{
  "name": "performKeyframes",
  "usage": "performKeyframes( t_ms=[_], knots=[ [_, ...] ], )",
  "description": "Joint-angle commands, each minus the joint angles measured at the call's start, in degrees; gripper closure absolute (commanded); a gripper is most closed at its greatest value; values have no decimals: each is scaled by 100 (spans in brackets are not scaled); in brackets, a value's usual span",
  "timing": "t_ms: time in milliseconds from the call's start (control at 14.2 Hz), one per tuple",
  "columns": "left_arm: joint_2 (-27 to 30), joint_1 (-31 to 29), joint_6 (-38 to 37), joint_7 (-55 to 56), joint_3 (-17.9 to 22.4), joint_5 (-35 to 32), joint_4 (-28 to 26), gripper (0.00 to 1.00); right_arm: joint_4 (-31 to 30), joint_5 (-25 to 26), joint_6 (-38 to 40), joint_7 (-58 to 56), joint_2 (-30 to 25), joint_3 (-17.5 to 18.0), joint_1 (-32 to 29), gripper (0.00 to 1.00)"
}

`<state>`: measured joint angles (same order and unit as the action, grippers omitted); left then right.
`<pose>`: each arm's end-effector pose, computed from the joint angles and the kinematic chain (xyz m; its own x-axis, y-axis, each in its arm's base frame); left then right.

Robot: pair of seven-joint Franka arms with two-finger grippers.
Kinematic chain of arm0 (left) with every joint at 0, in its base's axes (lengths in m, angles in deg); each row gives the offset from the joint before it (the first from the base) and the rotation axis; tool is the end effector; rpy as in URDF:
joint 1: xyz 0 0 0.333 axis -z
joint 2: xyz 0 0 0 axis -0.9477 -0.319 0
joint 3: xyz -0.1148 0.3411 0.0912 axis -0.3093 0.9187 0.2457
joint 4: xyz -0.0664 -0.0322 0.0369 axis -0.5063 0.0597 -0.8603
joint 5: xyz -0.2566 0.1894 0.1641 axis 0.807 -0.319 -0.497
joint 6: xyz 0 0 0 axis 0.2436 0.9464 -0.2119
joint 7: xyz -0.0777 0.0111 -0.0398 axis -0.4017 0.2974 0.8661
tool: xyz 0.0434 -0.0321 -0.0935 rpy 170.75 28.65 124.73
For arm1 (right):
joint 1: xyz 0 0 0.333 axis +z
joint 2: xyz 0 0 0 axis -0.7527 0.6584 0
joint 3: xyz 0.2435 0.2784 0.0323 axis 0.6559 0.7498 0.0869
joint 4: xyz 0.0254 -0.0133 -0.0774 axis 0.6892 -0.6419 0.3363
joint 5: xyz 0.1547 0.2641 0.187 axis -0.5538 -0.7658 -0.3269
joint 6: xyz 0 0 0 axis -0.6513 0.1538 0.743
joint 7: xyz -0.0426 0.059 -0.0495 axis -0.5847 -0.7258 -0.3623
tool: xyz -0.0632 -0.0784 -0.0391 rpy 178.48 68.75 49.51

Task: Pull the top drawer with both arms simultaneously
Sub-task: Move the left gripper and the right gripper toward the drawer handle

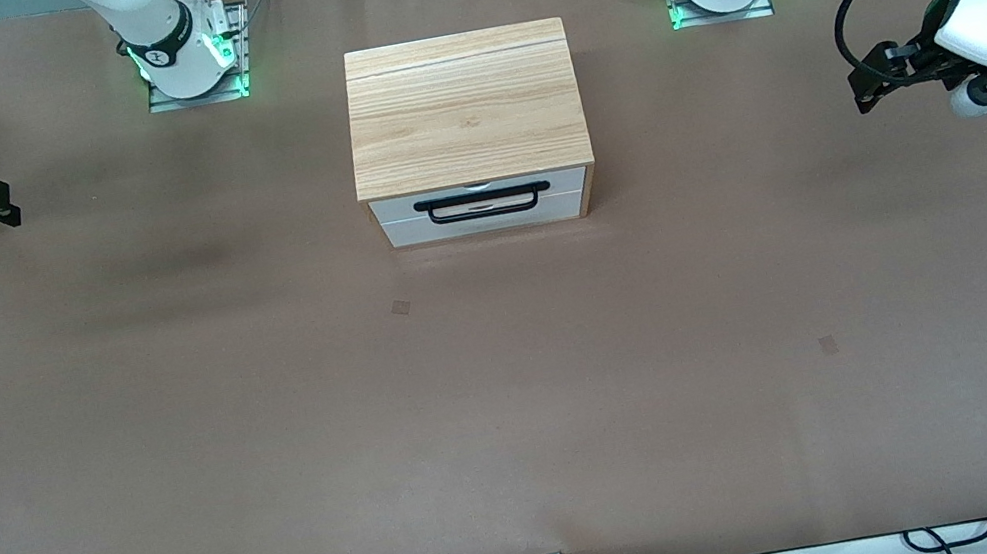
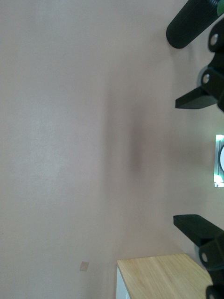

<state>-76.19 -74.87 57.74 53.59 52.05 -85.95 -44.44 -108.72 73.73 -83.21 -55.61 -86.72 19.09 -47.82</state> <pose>0.5160 -0.0584 0.6536 0.9947 0.0885 -0.0522 0.0856 -0.9948 -0.0559 0.5008 0.0011 0.6612 0.9948 0.0429 -0.0922 0.0444 -0.9989 0.0144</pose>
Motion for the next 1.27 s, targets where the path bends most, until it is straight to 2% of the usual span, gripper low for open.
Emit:
performKeyframes(
  t_ms=[0,212,564,705,846,987,1058,1199],
  knots=[
    [-64,-30,-125,-85,-12,82,164,0,142,18,96,66,57,64,-29,0],
    [-64,-47,-108,-94,-12,82,164,0,142,18,105,57,57,64,-38,0],
    [-546,251,-20,-85,-73,161,313,0,133,35,167,-49,171,64,-21,0],
    [-740,216,400,-85,-56,922,278,0,133,18,184,-40,241,64,-29,0],
    [-1082,225,699,-85,-56,1285,286,0,115,-113,359,-40,451,81,-29,0],
    [-1398,356,1034,-85,-82,1505,252,0,90,-1032,527,-31,513,81,-21,0],
    [-1591,487,1061,-94,-91,1637,269,0,89,-1428,536,-31,749,81,-12,0],
    [-2153,506,1114,-329,-117,2502,287,0,98,-2184,597,-109,1136,81,-29,0]
  ],
)
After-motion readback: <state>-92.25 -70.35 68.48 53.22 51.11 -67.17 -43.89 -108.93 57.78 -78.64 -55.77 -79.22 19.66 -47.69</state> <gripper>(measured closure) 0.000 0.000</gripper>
